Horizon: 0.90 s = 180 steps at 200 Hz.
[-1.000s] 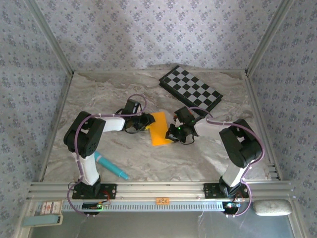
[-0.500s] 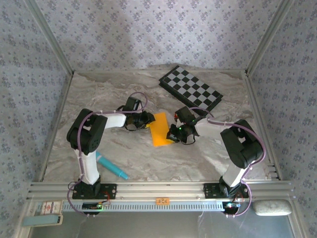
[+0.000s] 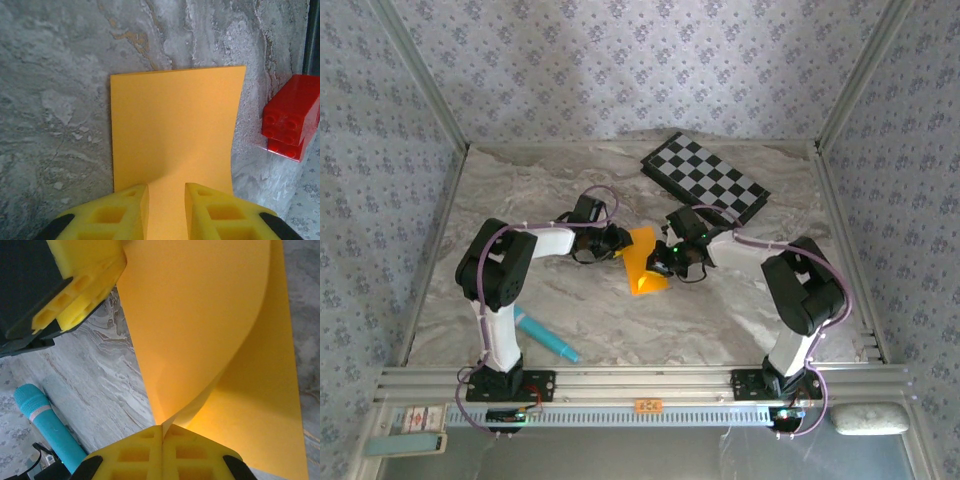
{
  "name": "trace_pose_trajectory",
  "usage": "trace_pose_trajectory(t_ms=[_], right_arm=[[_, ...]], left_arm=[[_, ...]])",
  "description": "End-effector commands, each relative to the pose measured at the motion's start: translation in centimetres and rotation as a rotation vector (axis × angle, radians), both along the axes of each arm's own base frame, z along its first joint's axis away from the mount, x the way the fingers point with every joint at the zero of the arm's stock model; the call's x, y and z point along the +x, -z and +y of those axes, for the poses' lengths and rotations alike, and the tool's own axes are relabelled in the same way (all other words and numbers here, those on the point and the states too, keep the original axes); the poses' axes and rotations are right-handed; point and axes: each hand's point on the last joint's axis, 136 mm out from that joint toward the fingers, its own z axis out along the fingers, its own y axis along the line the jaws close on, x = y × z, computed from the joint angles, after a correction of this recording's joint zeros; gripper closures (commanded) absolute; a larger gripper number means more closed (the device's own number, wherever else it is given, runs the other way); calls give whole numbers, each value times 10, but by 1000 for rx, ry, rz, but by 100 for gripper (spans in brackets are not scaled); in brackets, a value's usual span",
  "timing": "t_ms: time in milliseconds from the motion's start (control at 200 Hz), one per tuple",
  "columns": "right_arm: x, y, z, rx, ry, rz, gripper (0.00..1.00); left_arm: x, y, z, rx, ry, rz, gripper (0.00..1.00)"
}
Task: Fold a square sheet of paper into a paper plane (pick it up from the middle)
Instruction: Fold the triangle a second time at the center of the table.
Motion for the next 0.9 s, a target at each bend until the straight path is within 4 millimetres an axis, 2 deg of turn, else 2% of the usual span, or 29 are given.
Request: trace_pose_trajectory(t_ms=[0,330,895], right_arm=[[6,-2,12,23,-27,-16,99],[12,6,25,-8,-43,-40,99],[20,22,23,-73,19,-27,99]], left_arm=[[-23,34,10,77,23,107,75],[-26,38,11,82,24,120,76],[-26,41,11,76,10,133,76]])
